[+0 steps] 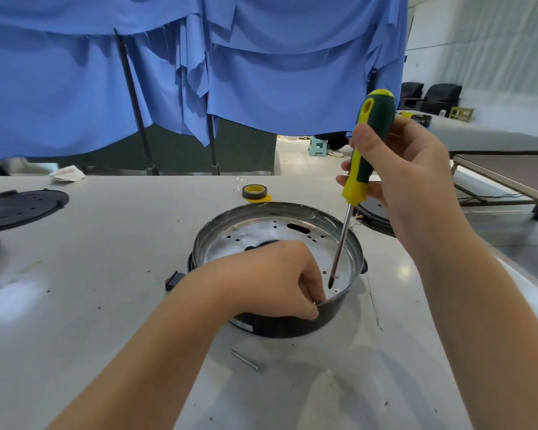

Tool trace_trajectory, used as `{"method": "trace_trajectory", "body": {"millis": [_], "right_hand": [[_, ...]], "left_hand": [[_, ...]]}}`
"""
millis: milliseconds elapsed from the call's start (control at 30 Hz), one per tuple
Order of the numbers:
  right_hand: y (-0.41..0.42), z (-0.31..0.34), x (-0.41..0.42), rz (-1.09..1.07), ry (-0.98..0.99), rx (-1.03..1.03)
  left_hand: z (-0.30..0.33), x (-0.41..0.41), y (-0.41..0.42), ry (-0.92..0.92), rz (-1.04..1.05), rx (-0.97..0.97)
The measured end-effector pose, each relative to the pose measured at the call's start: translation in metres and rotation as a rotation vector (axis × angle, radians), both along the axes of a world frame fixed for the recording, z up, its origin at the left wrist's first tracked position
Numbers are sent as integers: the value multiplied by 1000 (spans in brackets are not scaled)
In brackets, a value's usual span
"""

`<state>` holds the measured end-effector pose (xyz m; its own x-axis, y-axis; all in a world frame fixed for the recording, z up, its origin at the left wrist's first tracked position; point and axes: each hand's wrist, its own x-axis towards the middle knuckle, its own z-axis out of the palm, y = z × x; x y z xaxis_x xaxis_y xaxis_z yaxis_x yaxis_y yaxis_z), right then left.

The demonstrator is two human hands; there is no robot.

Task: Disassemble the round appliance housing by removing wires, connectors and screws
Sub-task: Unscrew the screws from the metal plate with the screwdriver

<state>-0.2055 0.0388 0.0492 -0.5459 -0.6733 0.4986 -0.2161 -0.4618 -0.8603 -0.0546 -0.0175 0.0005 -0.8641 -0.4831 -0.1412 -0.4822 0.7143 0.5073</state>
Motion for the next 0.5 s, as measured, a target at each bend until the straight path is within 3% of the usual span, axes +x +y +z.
{"method": "trace_trajectory", "body": {"millis": [200,500], "right_hand": [[-3,-4,-1,-18,67,14],[-10,-14,-2,-1,187,88]], "left_hand": [[8,8,-1,-70,-51,110],[10,11,-5,-94,-10,51]]}}
